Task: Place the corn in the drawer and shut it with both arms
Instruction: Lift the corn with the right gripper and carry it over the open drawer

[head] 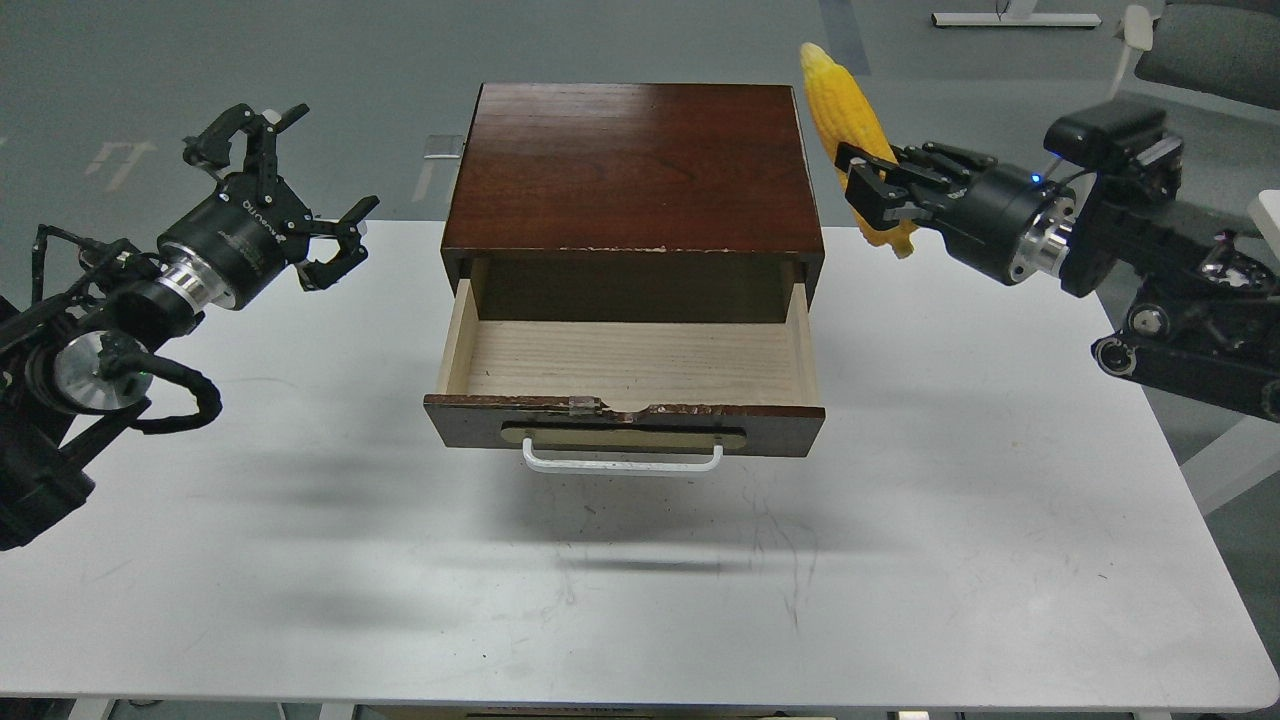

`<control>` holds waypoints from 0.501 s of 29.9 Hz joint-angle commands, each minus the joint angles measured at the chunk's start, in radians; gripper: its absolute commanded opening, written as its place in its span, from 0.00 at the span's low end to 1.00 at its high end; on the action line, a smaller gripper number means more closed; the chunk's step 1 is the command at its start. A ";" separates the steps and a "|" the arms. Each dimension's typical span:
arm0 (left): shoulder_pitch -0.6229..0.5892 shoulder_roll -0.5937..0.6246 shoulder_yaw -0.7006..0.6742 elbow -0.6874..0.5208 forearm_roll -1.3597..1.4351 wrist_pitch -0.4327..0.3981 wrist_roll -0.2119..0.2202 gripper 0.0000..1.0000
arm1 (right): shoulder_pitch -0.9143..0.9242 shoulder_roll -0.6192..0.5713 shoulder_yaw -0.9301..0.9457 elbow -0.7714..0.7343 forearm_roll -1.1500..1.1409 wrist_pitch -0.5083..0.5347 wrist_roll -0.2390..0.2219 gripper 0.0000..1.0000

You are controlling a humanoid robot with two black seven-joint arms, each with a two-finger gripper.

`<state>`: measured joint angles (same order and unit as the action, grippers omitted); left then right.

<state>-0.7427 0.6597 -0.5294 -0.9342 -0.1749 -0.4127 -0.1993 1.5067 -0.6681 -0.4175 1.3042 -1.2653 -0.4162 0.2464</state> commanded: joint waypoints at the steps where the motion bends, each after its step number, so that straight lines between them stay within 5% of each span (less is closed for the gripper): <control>1: 0.000 0.001 0.000 0.000 0.000 0.000 0.000 1.00 | 0.078 0.062 -0.055 -0.003 -0.157 -0.030 0.048 0.00; 11: -0.001 0.001 -0.003 0.002 0.000 0.002 0.000 1.00 | 0.115 0.242 -0.173 -0.141 -0.520 -0.073 0.236 0.00; 15: -0.001 0.001 -0.003 0.002 0.000 0.006 0.000 1.00 | 0.104 0.288 -0.173 -0.215 -0.560 -0.073 0.242 0.00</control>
<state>-0.7440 0.6607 -0.5323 -0.9333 -0.1749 -0.4090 -0.1996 1.6189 -0.4111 -0.5897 1.1346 -1.8002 -0.4888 0.4812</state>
